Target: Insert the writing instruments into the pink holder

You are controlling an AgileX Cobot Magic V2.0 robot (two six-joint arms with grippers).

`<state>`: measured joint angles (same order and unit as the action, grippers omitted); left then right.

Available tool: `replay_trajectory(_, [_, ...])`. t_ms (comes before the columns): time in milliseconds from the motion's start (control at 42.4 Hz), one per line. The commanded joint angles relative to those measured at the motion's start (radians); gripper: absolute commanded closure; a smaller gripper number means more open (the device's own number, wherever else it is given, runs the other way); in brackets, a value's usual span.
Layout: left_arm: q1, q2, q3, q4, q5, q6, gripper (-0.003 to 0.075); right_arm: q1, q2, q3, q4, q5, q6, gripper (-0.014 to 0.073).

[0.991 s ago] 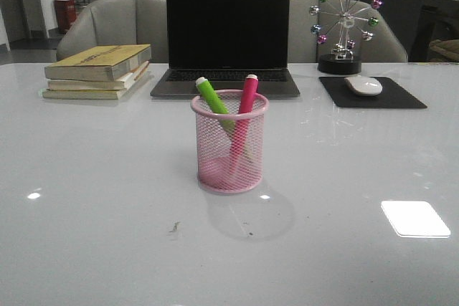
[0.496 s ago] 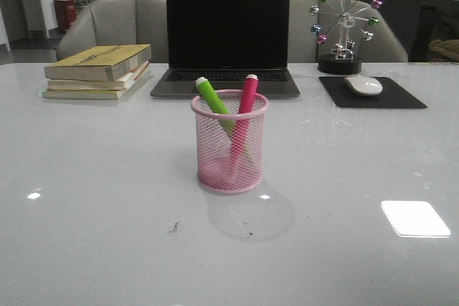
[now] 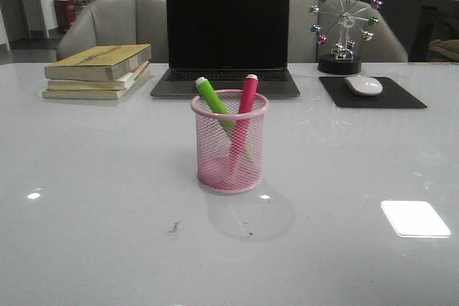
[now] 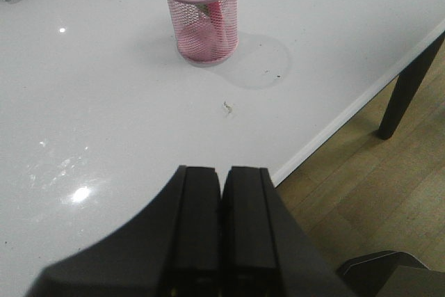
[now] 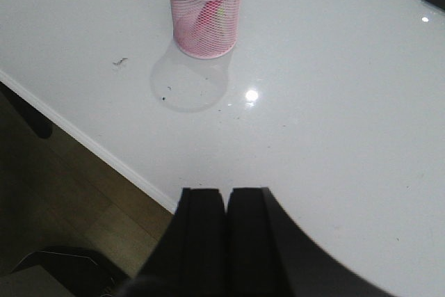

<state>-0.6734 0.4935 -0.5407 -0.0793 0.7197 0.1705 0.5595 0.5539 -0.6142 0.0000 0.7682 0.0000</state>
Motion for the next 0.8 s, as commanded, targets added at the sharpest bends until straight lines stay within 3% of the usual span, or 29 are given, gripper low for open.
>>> replay_trajectory(0, [-0.005,0.002,-0.029,-0.015,-0.068,0.001,0.0629,-0.003,-0.001,-0.027,-0.013,-0.067,0.000,0.0538])
replay_trajectory(212, [0.015,-0.029,-0.016,0.002,-0.076,0.001,0.0629,-0.003,-0.001,-0.027,-0.013,-0.067,0.000,0.0538])
replay_trajectory(307, [0.118,-0.091,0.014,0.027,-0.123,0.001,0.0629,-0.003,-0.001,-0.027,-0.014,-0.065,0.000,0.0538])
replay_trajectory(543, [0.428,-0.313,0.250,-0.057,-0.441,0.001,0.0629,-0.003,-0.001,-0.027,-0.013,-0.065,0.000,0.0538])
replay_trajectory(637, [0.510,-0.380,0.335,-0.109,-0.509,0.001,0.0629,-0.003,-0.001,-0.027,-0.013,-0.065,0.000,0.0538])
replay_trajectory(779, [0.554,-0.455,0.432,-0.100,-0.596,0.001,0.0629,-0.003,-0.001,-0.027,-0.013,-0.065,0.000,0.0538])
